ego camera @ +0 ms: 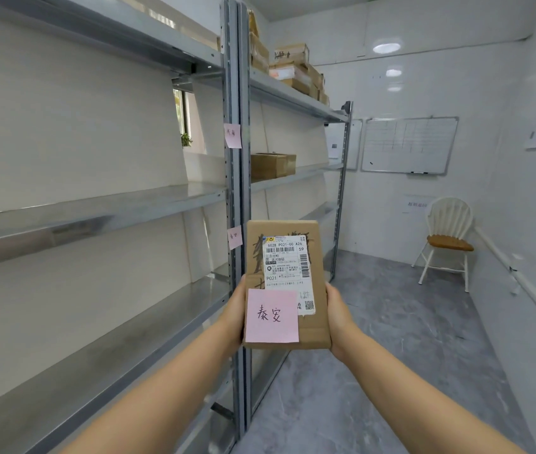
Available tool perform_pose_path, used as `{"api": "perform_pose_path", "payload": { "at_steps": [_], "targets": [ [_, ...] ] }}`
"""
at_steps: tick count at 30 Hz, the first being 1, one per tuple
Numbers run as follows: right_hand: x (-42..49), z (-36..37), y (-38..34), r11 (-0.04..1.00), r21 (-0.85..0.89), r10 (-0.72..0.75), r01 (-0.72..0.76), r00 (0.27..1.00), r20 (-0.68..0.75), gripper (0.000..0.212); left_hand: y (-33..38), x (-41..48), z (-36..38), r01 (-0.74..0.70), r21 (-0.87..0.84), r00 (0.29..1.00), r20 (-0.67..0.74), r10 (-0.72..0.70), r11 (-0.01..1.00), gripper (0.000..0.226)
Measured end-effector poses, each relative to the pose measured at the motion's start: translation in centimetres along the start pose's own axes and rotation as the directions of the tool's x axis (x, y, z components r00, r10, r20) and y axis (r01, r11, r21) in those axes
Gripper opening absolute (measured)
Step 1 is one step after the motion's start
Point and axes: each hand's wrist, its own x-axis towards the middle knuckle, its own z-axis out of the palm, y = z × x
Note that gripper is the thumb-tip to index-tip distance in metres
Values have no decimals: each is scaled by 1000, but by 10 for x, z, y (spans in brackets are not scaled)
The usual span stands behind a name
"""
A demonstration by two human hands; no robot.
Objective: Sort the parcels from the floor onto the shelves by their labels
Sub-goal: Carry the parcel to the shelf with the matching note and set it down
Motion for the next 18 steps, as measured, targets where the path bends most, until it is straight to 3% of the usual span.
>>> {"api": "perform_pose_path", "payload": {
  "at_steps": [8, 18],
  "targets": [
    [80, 17, -2, 1000, 13, 12, -12, 1000, 8, 49, 19, 71, -27, -4, 32, 1000, -6, 4, 999, 41],
    [178, 10, -9, 998, 2, 55, -56, 995, 80, 42, 20, 151, -30, -29, -53, 984, -178, 19, 998, 44]
  ]
}}
